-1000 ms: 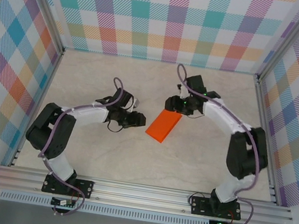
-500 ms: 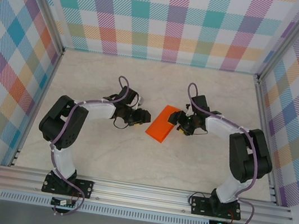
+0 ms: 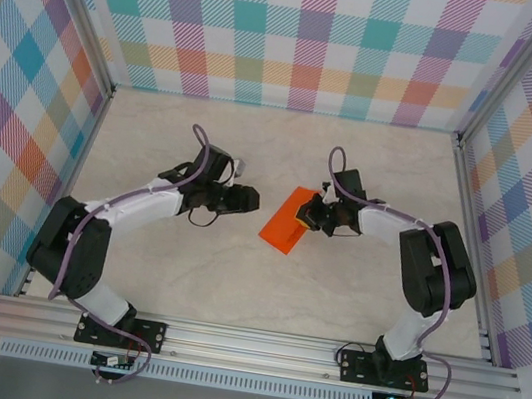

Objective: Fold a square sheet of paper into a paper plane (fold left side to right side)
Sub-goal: Pick up the square sheet of paper from the center of the table, then place a square sheet of paper at the center of the table.

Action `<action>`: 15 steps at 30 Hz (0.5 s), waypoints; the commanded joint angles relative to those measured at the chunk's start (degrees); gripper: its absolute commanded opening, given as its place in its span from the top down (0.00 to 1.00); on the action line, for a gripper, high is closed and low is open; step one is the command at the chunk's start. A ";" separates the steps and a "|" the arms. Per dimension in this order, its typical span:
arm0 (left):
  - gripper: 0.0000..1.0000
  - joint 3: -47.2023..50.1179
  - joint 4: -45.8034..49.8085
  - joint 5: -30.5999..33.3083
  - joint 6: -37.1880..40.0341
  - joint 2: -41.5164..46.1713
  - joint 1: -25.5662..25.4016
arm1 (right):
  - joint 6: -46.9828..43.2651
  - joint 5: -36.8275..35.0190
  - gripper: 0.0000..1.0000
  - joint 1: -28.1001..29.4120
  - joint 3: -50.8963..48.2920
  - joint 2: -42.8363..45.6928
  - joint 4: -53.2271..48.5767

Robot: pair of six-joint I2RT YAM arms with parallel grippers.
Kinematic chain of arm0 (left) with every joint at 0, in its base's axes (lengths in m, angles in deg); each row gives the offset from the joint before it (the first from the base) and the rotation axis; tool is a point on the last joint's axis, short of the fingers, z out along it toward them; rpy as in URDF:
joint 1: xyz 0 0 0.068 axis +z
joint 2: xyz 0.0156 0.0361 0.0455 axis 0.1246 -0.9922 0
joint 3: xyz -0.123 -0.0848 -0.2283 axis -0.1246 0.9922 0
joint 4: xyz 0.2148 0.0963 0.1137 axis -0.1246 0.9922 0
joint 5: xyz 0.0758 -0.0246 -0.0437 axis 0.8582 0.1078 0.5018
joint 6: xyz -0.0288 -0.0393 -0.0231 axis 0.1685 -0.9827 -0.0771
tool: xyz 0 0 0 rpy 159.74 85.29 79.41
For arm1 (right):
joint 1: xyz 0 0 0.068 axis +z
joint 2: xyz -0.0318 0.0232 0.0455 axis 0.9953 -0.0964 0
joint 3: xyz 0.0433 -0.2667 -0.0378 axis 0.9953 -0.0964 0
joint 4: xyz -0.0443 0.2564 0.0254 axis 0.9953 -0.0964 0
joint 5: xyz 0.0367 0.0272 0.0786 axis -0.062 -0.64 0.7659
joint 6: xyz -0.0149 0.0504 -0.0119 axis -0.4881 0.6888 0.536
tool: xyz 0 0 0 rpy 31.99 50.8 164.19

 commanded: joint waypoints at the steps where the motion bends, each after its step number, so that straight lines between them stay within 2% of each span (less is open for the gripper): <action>1: 0.45 1.16 7.27 4.81 3.20 6.52 -0.02 | -7.58 5.39 1.00 -0.08 1.27 6.53 -5.60; 5: 0.44 1.45 11.57 8.32 5.07 12.72 0.05 | -17.41 10.24 1.00 -0.52 5.03 10.71 -18.95; 8: 0.43 1.69 13.65 9.91 5.88 16.01 0.05 | -21.54 13.40 1.00 -1.41 6.82 12.75 -26.43; 13: 0.42 1.80 14.32 10.53 6.31 17.78 0.05 | -21.99 18.02 1.00 -1.60 8.61 10.07 -29.07; 15: 0.42 1.87 14.23 10.19 6.28 17.41 0.04 | -22.48 17.40 1.00 -1.15 9.96 7.36 -30.13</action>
